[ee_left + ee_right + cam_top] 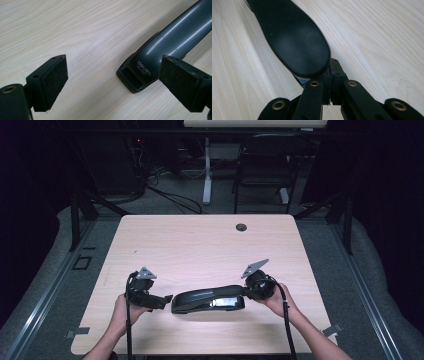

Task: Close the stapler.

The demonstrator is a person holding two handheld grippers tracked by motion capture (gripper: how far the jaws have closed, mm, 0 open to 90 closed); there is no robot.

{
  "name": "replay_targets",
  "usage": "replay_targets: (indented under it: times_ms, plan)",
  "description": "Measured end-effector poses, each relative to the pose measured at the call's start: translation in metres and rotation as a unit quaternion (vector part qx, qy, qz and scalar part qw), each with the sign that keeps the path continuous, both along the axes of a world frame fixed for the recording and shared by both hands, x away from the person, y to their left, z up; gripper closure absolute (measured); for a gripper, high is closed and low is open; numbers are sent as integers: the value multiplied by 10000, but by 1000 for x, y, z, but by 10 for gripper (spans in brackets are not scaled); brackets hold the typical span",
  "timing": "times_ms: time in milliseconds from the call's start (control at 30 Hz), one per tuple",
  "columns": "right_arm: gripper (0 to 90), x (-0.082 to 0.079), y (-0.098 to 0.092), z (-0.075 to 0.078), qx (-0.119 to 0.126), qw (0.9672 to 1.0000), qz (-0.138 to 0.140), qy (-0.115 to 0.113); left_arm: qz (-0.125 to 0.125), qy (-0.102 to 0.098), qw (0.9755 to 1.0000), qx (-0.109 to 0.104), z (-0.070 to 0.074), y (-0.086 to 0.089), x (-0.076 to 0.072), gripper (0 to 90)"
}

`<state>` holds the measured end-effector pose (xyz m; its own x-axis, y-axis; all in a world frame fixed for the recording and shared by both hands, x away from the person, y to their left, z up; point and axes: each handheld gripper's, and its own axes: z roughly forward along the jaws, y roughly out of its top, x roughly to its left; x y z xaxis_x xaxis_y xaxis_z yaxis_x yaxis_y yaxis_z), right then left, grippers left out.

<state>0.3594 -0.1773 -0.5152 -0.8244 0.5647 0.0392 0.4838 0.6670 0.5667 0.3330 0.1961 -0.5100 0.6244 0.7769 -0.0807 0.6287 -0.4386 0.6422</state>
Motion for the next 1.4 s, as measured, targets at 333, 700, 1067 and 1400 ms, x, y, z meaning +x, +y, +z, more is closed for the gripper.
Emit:
replay_targets:
  times_ms: [333,700,1067,1400]
  plan:
    - [900,-1,-23,36,543,9962,-491,-468,-28,-10,10000,12,0,-2,0,89]
    - [900,-15,0,42,553,9977,42,-398,-46,-2,10000,24,0,-2,0,89]
    - [900,-12,2,29,223,9995,87,-220,-94,13,9999,44,0,-3,0,89]
    - [900,-11,3,22,143,9997,94,-160,-82,16,10000,50,-1,-4,0,89]
